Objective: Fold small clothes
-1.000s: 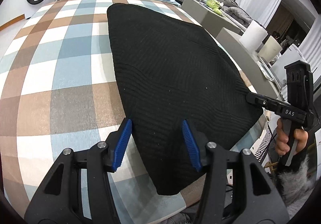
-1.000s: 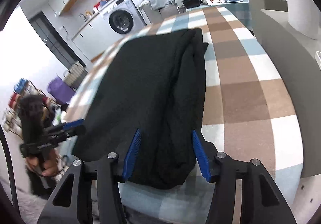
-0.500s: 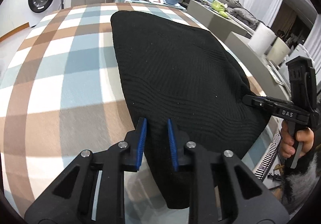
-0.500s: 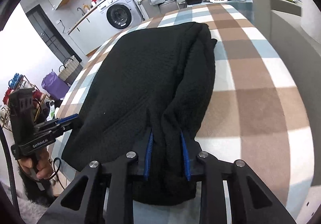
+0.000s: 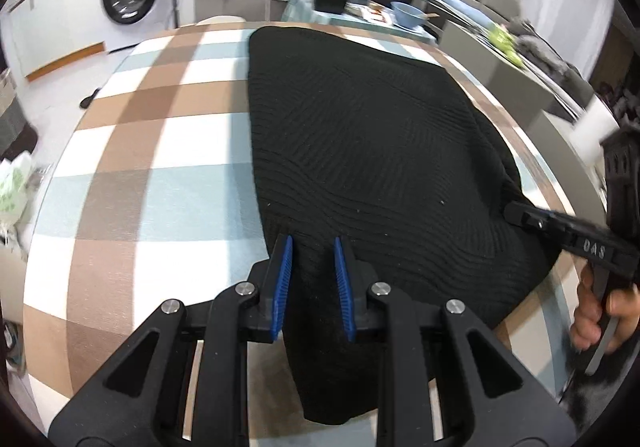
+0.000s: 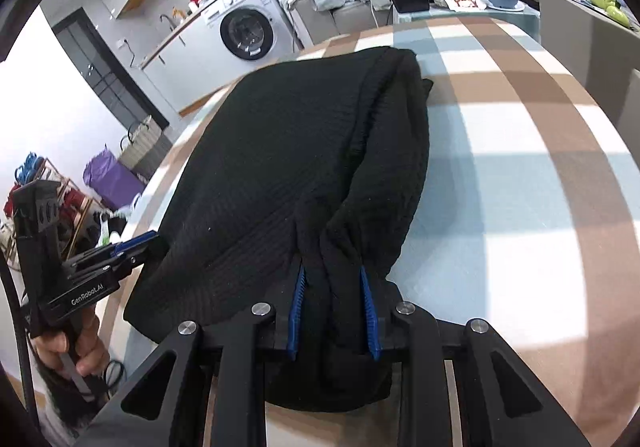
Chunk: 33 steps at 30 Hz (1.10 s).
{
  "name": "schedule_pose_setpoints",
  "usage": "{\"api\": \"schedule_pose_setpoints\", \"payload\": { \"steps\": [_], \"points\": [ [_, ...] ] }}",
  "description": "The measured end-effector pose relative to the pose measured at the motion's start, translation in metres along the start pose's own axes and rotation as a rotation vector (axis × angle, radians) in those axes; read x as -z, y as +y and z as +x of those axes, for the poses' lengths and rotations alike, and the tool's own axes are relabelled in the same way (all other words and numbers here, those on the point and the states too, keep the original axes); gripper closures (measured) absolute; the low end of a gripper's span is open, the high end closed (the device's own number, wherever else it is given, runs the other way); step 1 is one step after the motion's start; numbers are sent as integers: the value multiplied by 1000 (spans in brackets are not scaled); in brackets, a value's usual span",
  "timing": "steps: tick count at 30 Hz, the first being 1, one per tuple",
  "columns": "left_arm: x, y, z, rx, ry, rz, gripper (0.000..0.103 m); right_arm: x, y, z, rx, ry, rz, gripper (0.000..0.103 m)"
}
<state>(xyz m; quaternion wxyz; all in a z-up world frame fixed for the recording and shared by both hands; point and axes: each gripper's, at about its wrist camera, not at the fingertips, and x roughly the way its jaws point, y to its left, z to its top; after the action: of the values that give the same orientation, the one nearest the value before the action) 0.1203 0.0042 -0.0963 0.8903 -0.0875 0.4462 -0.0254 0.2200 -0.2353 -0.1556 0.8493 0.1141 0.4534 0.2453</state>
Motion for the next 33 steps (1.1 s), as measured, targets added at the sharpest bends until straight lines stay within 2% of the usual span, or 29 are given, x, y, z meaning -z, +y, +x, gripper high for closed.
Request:
{"api": "schedule_pose_setpoints", "payload": {
  "steps": [2, 4, 5, 7, 8, 9, 10, 11, 14, 17, 21, 24, 28, 31, 33],
  "points": [
    [-1, 9, 0, 5, -4, -26, 84, -1, 6, 1, 30, -10, -36, 76],
    [2, 14, -5, 3, -20, -36, 82, -2, 9, -2, 53, -18, -70, 69],
    [4, 15, -7, -7, -31, -33, 81, -2, 10, -6, 69, -34, -86, 62],
    [8, 16, -14, -29, -59, -23, 64, 0, 12, -16, 101, -65, -114, 56],
    [12, 16, -21, -33, -87, -16, 59, 1, 12, -22, 114, -85, -127, 48],
    [16, 14, -27, -32, -110, -11, 45, 2, 13, -30, 126, -110, -139, 33],
    [20, 12, -37, -30, -147, -2, 27, 2, 13, -37, 135, -136, -148, 25],
    [23, 11, -44, -26, -178, 4, 19, 4, 14, -47, 144, -178, -163, 12],
    [32, 6, -66, 5, -268, 15, 1, 12, 18, -73, 135, -273, -218, 2],
    [41, 3, -83, 22, -345, 19, 1, 19, 22, -88, 130, -315, -233, 0],
    [53, -4, -99, 31, -381, 41, 1, 30, 26, -98, 58, -339, -253, 0],
    [62, -7, -103, 29, -368, 36, 1, 40, 30, -101, 46, -347, -256, 0],
    [74, -8, -99, 83, -337, 0, 1, 47, 32, -99, 47, -339, -264, 0],
    [81, -18, -98, 60, -336, 37, 1, 55, 30, -101, 44, -357, -257, 0],
    [85, -27, -96, -1, -352, 80, 1, 56, 27, -102, 25, -361, -243, 0]
  ]
}}
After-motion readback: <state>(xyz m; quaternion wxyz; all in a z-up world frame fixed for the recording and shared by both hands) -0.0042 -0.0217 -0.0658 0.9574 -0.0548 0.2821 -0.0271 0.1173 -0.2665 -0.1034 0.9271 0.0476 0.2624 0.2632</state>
